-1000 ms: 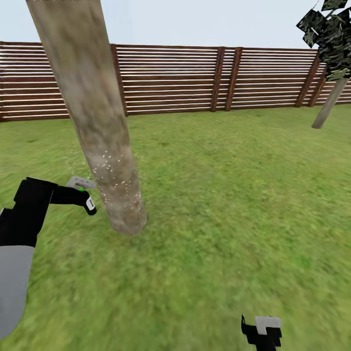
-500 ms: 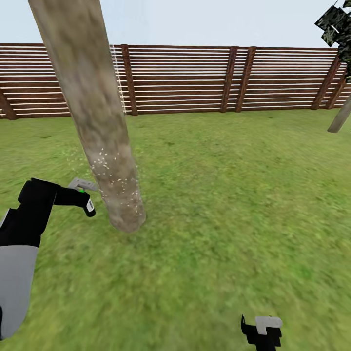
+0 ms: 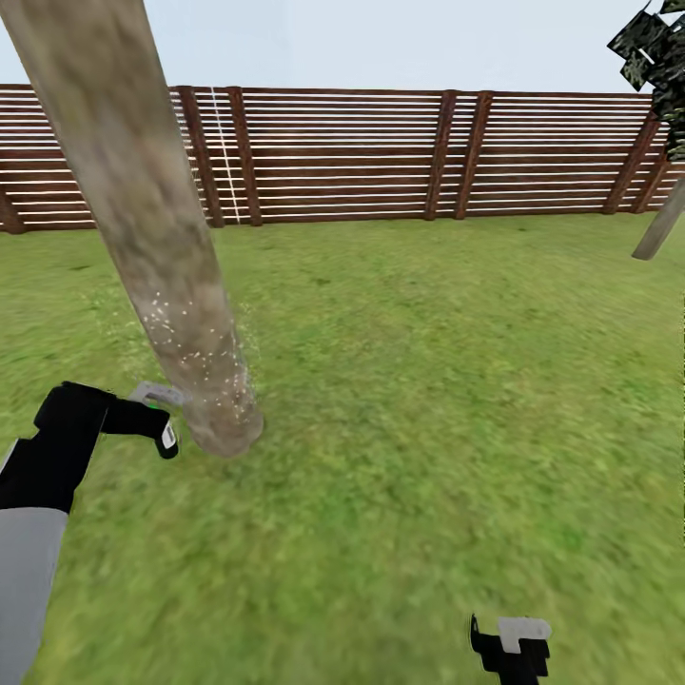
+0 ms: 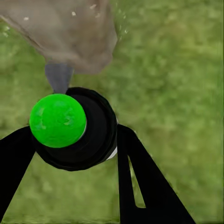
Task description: In the garden, pick up the pesticide atomizer on the floor and spray pesticide onto both trees until each tree trunk is fully covered.
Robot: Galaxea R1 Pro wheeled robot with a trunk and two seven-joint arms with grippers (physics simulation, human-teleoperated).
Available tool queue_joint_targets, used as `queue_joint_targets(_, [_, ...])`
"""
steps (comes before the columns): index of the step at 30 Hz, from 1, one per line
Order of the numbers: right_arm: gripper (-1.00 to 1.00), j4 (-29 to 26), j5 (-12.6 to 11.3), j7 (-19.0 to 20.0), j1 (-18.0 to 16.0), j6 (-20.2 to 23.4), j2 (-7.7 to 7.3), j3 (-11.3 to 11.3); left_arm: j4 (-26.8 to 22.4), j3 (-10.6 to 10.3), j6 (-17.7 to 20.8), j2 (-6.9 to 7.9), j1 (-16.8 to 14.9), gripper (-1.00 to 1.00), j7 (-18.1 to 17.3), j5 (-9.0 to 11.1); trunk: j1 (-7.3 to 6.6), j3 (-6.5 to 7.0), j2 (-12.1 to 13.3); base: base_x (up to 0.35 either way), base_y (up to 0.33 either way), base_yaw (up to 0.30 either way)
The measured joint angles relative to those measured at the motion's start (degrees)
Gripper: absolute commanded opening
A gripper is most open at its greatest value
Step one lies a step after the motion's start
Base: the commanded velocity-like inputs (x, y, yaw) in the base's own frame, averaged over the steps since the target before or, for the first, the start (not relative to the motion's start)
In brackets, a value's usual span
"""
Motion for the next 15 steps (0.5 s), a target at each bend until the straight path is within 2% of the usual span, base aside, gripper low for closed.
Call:
queue_joint_targets(2, [1.00, 0.0, 0.0, 0.0, 0.0, 0.0, -0.02, 0.0, 0.9, 0.3, 0.0, 0.89, 1.4, -1.00, 1.0, 0.0, 0.00, 0.00, 0.0, 0.081, -0.269, 0.000])
queue_joint_targets(4, [1.00, 0.0, 0.0, 0.0, 0.0, 0.0, -0.02, 0.0, 1.2, 0.3, -0.1, 1.16, 2.5, -1.00, 5.2, 0.0, 0.00, 0.00, 0.0, 0.084, -0.263, 0.000])
queue_joint_targets(5, [1.00, 0.0, 0.0, 0.0, 0.0, 0.0, -0.02, 0.0, 1.2, 0.2, 0.2, 0.90, 2.8, -1.00, 6.6, 0.8, 0.00, 0.00, 0.0, 0.095, -0.250, 0.000])
queue_joint_targets(7, [1.00, 0.0, 0.0, 0.0, 0.0, 0.0, -0.02, 0.0, 1.6, 0.1, 0.4, -0.49, 2.9, -1.00, 7.4, 1.9, 0.00, 0.00, 0.0, 0.109, -0.239, 0.002])
queue_joint_targets(9, [1.00, 0.0, 0.0, 0.0, 0.0, 0.0, -0.02, 0.0, 1.9, 0.3, 0.0, -3.57, 3.0, -1.00, 7.7, 2.2, 0.00, 0.00, 0.0, 0.165, -0.183, 0.155])
queue_joint_targets(11, [1.00, 0.0, 0.0, 0.0, 0.0, 0.0, -0.01, 0.0, 1.9, 0.5, -0.5, -4.03, 3.0, -1.00, 7.8, 1.5, 0.00, 0.00, 0.0, 0.191, -0.129, 0.248])
queue_joint_targets(13, [1.00, 0.0, 0.0, 0.0, 0.0, 0.0, 0.00, 0.0, 2.0, 0.8, -0.6, -3.76, 3.0, -1.00, 8.3, 1.1, 0.00, 0.00, 0.0, 0.201, -0.090, 0.271])
queue_joint_targets(15, [1.00, 0.0, 0.0, 0.0, 0.0, 0.0, 0.03, 0.1, 2.1, 6.1, -1.1, -3.54, 3.0, -1.00, 10.0, 0.4, 0.00, 0.00, 0.0, 0.201, -0.078, 0.277])
